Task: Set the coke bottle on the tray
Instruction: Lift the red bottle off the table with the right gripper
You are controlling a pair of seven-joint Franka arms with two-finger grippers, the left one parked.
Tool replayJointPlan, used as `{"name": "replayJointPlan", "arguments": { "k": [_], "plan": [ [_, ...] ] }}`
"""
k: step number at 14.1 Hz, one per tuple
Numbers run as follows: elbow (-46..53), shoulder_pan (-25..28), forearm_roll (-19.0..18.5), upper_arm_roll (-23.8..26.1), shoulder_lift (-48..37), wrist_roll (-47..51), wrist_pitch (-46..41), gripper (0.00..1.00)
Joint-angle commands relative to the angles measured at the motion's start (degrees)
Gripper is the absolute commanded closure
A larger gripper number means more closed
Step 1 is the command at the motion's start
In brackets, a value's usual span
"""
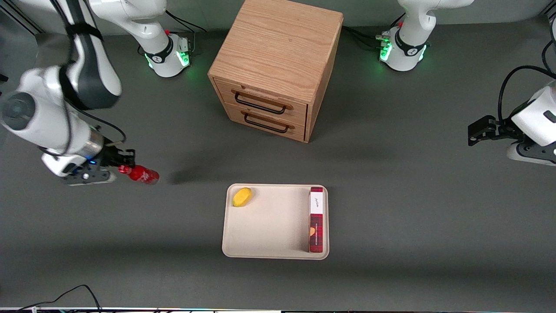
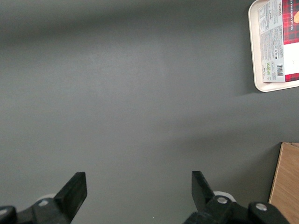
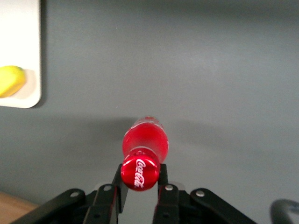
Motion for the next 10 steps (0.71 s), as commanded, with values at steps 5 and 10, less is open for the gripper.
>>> {"name": "replayJointPlan", "arguments": {
  "k": [5, 10],
  "plan": [
    [24.05, -0.25, 0.06, 0.06, 0.74, -0.95, -24.35, 1.00],
    [32.20, 1.59, -0.03, 0.23, 10.20, 0.71, -23.47, 1.00]
  ]
}}
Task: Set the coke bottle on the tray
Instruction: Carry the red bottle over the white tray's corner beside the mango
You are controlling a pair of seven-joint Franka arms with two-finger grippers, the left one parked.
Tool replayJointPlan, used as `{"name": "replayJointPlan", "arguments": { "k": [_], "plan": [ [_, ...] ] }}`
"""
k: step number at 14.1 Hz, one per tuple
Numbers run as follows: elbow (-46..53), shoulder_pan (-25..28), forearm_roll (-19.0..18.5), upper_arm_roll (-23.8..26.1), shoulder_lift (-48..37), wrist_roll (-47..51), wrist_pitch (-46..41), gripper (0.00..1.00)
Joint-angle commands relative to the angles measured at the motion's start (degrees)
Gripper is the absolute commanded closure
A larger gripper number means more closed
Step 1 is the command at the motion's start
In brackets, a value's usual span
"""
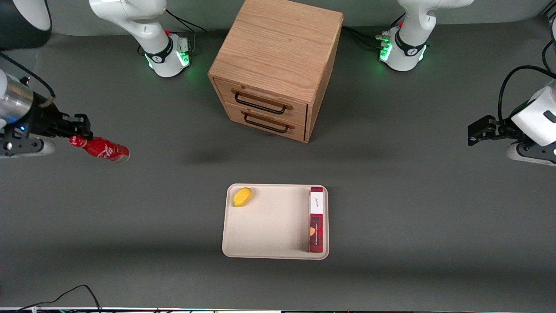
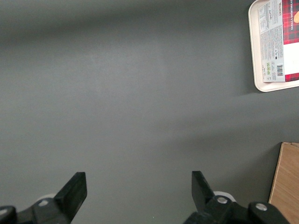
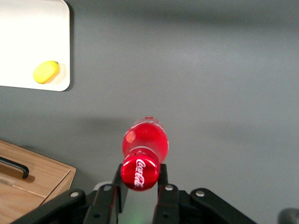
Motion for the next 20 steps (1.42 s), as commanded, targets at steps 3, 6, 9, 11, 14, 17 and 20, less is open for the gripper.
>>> {"name": "replayJointPlan", "arguments": {
  "k": [3, 6, 9, 11, 14, 17, 20],
  "plan": [
    [13.90, 5.29, -0.13, 0.11, 14.17, 6.41, 3.29, 1.00],
    [14.35, 9.86, -0.22, 0.02, 18.22, 11.95, 11.73, 1.00],
    [19.86, 14.34, -0.48, -0.60, 25.06, 14.86, 15.09, 1.00],
    [21.82, 16.10, -0.48, -0.60, 28.41, 16.53, 18.15, 1.00],
    [21.73, 17.69, -0.57, -0.60, 32.02, 19.07, 24.92, 1.00],
    [21.73, 19.71, -0.92, -0.95, 35.44, 22.50, 29.94, 1.00],
    [21.65, 22.96, -1.98, -4.45, 38.35, 24.53, 33.81, 1.00]
  ]
}}
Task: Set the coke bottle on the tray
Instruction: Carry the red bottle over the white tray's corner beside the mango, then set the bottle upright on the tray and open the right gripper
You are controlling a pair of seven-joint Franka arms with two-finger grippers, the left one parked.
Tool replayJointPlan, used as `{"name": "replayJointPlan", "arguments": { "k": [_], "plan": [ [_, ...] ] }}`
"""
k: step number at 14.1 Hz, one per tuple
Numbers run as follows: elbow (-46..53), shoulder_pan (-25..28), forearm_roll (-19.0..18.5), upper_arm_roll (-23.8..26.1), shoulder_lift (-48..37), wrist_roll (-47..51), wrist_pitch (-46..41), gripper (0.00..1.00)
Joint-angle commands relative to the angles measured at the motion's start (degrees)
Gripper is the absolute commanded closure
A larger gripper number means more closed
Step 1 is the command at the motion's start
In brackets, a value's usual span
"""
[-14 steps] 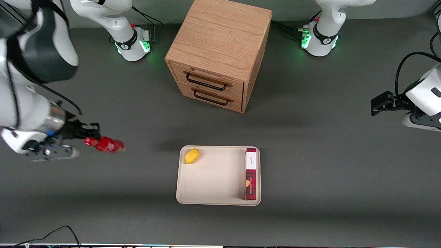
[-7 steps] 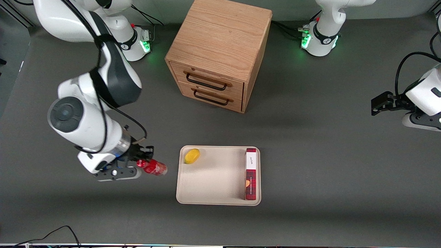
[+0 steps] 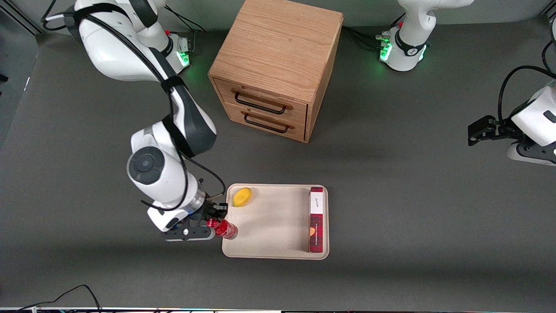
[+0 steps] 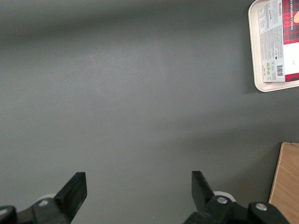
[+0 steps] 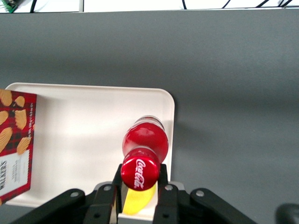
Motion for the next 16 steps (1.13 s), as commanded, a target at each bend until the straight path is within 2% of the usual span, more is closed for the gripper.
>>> {"name": "replayJointPlan", "arguments": {
  "k": [1, 4, 7, 8, 9, 10, 11, 13, 16],
  "plan": [
    [3.18, 3.09, -1.48, -3.23, 3.44, 3.62, 2.30, 1.00],
    [3.10, 3.18, -1.66, -3.32, 5.20, 4.77, 4.33, 1.00],
    [3.01, 4.75, -1.66, -5.86, 5.91, 5.57, 5.56, 1.00],
    [3.01, 4.76, -1.57, -6.05, 6.00, 5.57, 5.56, 0.92],
    [3.01, 4.76, -1.66, -6.22, 6.00, 5.65, 5.65, 0.78],
    [2.92, 4.85, -1.66, -6.31, 6.09, 5.65, 5.83, 0.61],
    [2.83, 4.85, -1.83, -6.31, 6.09, 5.74, 6.09, 0.36],
    [2.83, 4.85, -2.18, -6.31, 5.91, 5.83, 6.00, 0.02],
    [2.75, 4.24, -2.63, -6.31, 4.87, 5.66, 5.57, 0.00]
  ]
}}
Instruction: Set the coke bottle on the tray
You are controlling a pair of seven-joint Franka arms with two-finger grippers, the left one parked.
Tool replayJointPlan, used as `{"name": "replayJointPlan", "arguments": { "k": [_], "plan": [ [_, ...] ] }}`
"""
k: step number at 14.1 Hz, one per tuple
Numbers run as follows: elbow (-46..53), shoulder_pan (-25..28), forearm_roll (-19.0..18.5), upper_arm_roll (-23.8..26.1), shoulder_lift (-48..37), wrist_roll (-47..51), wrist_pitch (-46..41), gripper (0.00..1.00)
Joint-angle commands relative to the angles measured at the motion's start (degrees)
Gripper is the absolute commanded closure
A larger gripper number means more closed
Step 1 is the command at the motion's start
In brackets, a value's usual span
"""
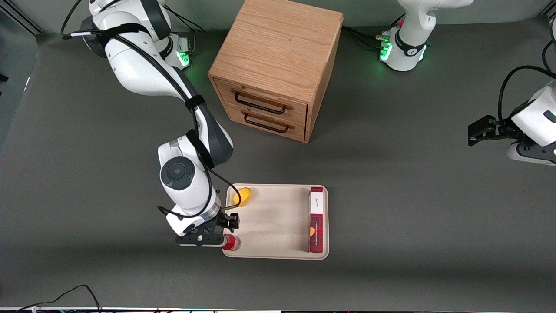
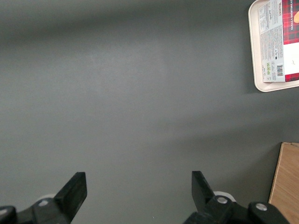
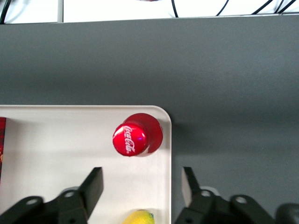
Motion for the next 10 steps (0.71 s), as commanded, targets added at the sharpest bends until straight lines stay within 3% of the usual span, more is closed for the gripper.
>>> {"name": "replayJointPlan", "arguments": {
  "k": [1, 4, 6, 10],
  "plan": [
    [0.44, 0.08, -1.59, -0.86, -1.37, 1.39, -1.28, 0.00],
    [-6.57, -1.93, -1.24, -0.16, -10.14, -0.54, -7.68, 0.00],
    [-11.93, -2.56, -1.06, -0.16, -17.43, -6.85, -13.13, 0.00],
    [-22.39, -10.53, -0.71, 2.03, -31.76, -17.66, -20.08, 0.00]
  ]
}}
